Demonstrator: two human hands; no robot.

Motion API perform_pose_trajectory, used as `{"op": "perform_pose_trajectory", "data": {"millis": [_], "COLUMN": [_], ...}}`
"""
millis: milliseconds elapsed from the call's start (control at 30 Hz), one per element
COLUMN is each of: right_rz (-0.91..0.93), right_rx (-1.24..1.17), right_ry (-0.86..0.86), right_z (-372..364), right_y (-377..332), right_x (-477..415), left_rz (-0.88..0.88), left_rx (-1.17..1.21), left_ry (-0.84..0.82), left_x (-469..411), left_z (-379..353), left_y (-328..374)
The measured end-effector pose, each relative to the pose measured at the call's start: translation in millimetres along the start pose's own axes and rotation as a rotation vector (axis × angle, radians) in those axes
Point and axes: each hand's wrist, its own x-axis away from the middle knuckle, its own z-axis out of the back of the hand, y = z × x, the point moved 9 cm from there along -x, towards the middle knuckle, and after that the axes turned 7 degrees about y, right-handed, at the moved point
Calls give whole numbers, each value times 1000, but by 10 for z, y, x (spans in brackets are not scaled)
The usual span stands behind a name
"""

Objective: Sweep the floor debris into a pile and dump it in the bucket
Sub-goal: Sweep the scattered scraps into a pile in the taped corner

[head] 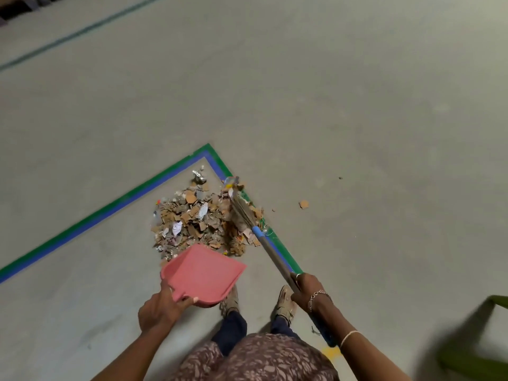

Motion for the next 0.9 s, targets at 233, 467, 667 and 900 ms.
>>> {"op": "perform_pose_trajectory", "data": {"millis": [233,467,667,900], "right_rz": [53,-81,-303,-533], "right_rx": [232,177,-20,-280], "right_ry": [-6,11,113,198], "right_z": [173,299,420,284], "right_y": [392,882,1292,1661], "right_x": [407,657,551,227], "left_rz": [10,-7,-37,-42], "left_rx": [39,53,40,17], "left_ry": [-2,36,52,88], "left_x": [45,61,127,196], "left_z": [49,61,8,30], "left_y": [79,157,224,208]}}
